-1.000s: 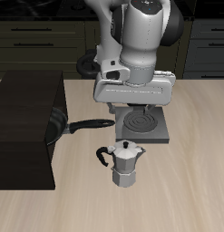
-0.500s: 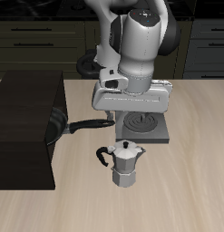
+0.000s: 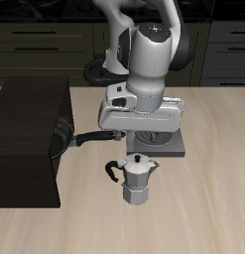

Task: Place the moka pot on the stove and turn on the stove

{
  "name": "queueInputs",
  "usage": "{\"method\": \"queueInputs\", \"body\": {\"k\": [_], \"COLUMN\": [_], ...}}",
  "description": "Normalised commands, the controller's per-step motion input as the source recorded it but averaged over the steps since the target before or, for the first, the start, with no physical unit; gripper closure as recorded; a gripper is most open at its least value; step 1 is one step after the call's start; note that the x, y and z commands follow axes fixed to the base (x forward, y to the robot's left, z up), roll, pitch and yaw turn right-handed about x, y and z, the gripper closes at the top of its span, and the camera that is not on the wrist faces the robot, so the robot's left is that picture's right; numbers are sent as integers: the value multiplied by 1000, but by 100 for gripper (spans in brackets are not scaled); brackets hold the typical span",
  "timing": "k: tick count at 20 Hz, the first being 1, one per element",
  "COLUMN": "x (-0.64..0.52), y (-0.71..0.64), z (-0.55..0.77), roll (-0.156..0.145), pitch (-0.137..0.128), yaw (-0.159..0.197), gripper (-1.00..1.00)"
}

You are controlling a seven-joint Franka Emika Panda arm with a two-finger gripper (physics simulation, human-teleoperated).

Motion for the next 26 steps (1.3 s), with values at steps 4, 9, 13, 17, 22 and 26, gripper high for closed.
{"method": "queueInputs", "body": {"k": [4, 9, 13, 17, 22, 26], "x": [-32, -26, 15, 41, 59, 6], "y": [151, 106, 47, -13, -32, -14], "z": [-180, -189, -38, -37, -42, -74], "roll": [20, 25, -2, 5, -5, 1], "pitch": [8, 27, 4, 1, 5, 5], "yaw": [25, 7, -10, 1, -2, -11], "gripper": [-100, -100, -100, -100, -100, -100]}}
